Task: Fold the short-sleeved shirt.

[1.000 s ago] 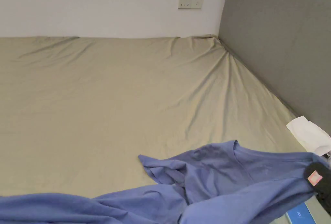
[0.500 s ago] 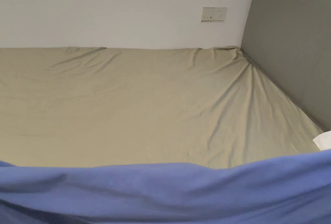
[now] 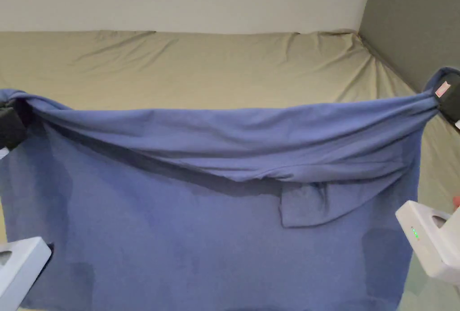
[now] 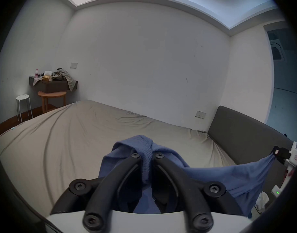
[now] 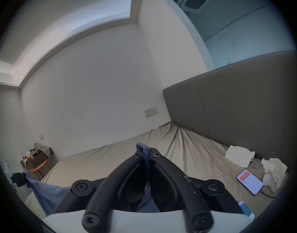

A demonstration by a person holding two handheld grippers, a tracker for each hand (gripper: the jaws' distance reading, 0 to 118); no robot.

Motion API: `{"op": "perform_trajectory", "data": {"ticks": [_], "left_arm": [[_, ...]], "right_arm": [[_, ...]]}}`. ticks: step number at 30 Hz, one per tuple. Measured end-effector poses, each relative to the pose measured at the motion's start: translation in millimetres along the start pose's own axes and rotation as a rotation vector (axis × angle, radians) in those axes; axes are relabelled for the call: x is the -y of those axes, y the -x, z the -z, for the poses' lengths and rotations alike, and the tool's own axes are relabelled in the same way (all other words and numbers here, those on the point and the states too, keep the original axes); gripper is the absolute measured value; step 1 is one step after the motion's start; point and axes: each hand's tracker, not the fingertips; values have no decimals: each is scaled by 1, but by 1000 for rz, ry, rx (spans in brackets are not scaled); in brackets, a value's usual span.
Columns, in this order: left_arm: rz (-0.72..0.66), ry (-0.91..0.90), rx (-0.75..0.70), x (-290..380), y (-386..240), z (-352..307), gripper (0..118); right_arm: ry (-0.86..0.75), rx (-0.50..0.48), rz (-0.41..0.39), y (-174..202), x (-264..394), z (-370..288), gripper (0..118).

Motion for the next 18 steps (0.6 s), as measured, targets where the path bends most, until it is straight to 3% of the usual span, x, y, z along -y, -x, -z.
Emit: {"op": "perform_trajectory", "data": {"ticks": [4, 12, 18], "left_arm": [[-11, -20, 15, -15, -8, 49, 6], [12, -72, 63, -59, -25, 114, 6], [2, -115, 50, -76, -18, 134, 6]], "right_arm": [[1, -3, -63, 24, -8, 51, 4], [-113, -40, -79, 66, -74, 121, 4], [-182, -63, -117, 88, -103, 129, 4]]}}
